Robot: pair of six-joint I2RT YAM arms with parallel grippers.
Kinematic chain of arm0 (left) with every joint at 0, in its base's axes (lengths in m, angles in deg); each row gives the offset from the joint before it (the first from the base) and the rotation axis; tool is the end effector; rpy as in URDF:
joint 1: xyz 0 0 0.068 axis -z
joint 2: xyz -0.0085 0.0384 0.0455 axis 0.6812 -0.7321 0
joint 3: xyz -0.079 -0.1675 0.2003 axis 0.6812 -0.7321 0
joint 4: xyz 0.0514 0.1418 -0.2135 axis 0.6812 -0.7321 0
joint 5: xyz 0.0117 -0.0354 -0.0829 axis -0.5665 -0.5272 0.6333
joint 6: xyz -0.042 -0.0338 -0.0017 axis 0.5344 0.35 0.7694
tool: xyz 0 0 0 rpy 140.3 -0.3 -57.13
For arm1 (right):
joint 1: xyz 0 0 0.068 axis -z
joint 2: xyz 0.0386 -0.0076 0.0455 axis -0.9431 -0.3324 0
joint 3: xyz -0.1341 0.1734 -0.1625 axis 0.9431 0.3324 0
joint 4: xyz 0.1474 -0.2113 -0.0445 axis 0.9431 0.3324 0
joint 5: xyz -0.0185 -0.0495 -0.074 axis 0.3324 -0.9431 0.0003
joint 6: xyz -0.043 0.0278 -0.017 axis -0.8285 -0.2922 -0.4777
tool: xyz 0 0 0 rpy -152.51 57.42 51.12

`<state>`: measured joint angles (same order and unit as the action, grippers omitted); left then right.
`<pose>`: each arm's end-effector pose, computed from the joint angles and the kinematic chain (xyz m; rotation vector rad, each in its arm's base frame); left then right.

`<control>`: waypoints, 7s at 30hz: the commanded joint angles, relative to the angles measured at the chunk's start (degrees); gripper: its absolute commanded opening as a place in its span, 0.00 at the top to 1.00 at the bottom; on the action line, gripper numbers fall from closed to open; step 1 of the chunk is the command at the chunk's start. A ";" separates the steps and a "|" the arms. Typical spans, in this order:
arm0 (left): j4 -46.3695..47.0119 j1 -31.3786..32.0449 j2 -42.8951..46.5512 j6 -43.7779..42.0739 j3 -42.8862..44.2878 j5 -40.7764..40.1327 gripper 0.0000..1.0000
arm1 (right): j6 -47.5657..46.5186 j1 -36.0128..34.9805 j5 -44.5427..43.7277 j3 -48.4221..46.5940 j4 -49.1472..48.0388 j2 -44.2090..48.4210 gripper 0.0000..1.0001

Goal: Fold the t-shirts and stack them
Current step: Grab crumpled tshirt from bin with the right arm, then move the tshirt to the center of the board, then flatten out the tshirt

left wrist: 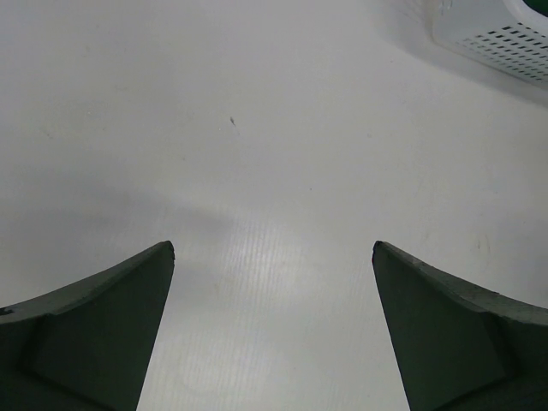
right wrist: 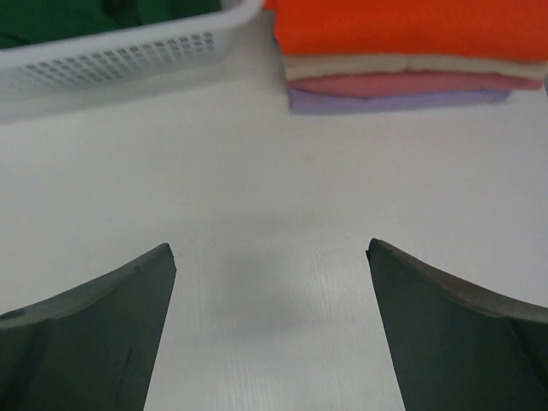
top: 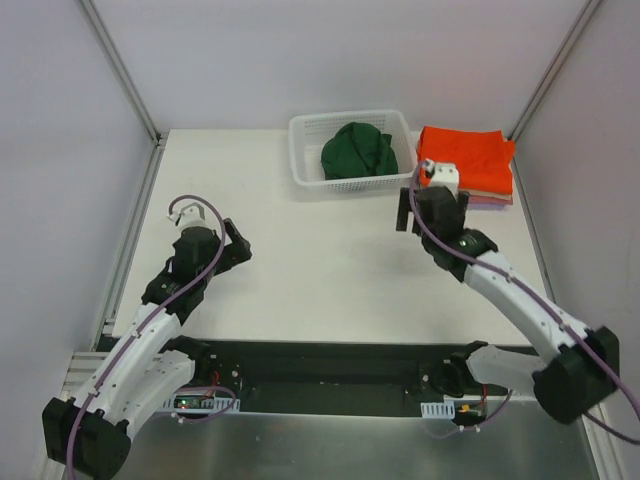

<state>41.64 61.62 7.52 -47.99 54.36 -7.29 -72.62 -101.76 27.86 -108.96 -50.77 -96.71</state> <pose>0.1662 -0.0474 0.2600 -0.4182 1.9812 -0.3490 0.2048 0.1008 0.3014 -0.1587 1.9588 -0.2332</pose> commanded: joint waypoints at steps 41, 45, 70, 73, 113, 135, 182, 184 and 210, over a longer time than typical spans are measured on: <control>10.61 -0.22 2.62 -2.40 -4.24 6.44 0.01 | 4.63 5.70 48.35 -93.50 -15.03 -65.15 0.99; 10.52 -0.22 3.32 -1.52 -4.50 7.67 0.01 | 2.85 2.45 51.70 -85.86 -15.03 -52.40 0.99; -7.32 -0.22 10.45 8.32 -7.57 2.74 0.01 | 2.15 0.76 14.63 -11.69 -5.99 -18.28 0.03; -7.24 -0.22 7.56 8.59 -7.05 5.38 0.01 | 2.41 1.30 10.59 -7.02 -2.20 -14.16 0.04; 2.97 18.24 -45.37 3.75 13.16 10.96 1.00 | 12.51 5.69 17.26 -1.73 5.27 -30.66 0.12; -5.57 -4.52 -39.40 1.91 20.29 -12.00 1.00 | 11.29 10.60 -2.25 -3.75 14.95 -15.47 1.00; -12.34 -12.35 -7.57 9.64 1.74 -8.50 0.01 | -4.71 -32.09 34.93 -14.65 18.19 -29.43 0.09; -12.33 -12.35 -7.92 9.46 1.83 -8.85 0.01 | -3.93 -33.59 36.32 -14.65 18.81 -31.45 0.16; -12.25 -12.44 -9.33 8.50 1.30 -5.87 0.01 | 8.22 -25.54 6.37 -12.89 21.53 -22.98 1.00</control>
<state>29.92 49.60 -2.23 -39.16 56.11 -15.11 -65.80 -132.49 43.81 -121.05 -31.73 -133.82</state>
